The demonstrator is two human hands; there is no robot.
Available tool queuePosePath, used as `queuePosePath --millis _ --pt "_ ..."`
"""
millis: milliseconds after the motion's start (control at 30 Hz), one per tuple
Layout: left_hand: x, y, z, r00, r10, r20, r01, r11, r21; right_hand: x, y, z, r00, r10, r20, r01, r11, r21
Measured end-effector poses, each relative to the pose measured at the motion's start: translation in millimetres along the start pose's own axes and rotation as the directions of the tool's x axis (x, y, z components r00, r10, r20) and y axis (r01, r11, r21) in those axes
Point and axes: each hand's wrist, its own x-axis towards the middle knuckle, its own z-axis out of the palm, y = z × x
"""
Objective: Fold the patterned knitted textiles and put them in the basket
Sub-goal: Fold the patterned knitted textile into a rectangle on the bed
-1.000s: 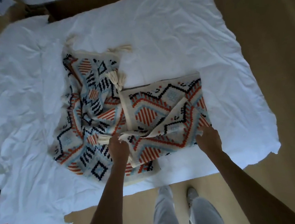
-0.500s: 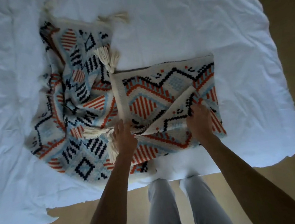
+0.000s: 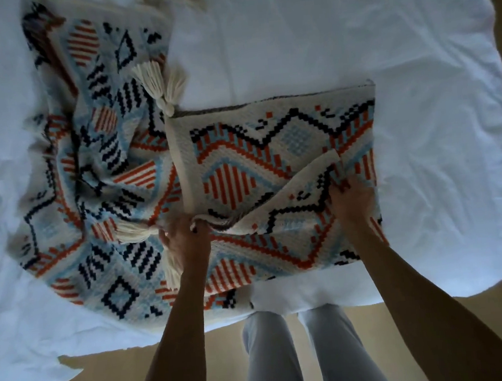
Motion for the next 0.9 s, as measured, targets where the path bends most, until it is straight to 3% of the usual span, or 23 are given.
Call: queuePosePath --millis 133,200,267,433,533,633,767,900 --pt "30.8 27.6 -16.4 0.997 0.011 -0.081 -0.014 0.999 -0.037 17.1 -1.3 -30.7 0.972 0.045 -0.229 -0.001 0.982 0.188" --pt "55.9 46.5 -24.5 0.988 0.062 -0.138 -0.066 0.997 -0.028 25.8 -7.7 -47.1 0.962 0.052 -0.269 0.018 0.967 0.252" --pt "81.2 60.0 -27.3 0.983 0.083 -0.161 -0.084 0.996 0.003 35.3 -17.6 -60.8 0.972 0.063 -0.225 0.009 0.952 0.307" --pt "92.8 61.9 -26.9 0.999 -0.041 0.033 0.039 0.998 0.046 38.7 -11.4 -54.8 0.974 0.199 0.104 -0.220 0.938 0.267" --pt "65.7 57.4 -22.3 0.995 -0.095 -0.003 0.095 0.995 0.022 17.4 7.8 -34.7 0.979 0.154 0.134 -0.174 0.973 0.150" --pt "41.5 49.4 -15.6 0.981 -0.194 0.015 0.194 0.981 -0.022 4.9 17.1 -22.9 0.969 0.216 0.118 -0.226 0.971 0.077" --pt "18.6 41.8 -8.3 0.862 -0.499 0.094 0.506 0.859 -0.076 3.7 25.2 -19.8 0.946 0.302 0.118 -0.288 0.949 -0.125" --pt "-18.8 20.8 0.1 0.742 -0.647 0.174 0.666 0.740 -0.089 -14.4 37.2 -21.2 0.935 0.334 0.121 -0.324 0.941 -0.093"
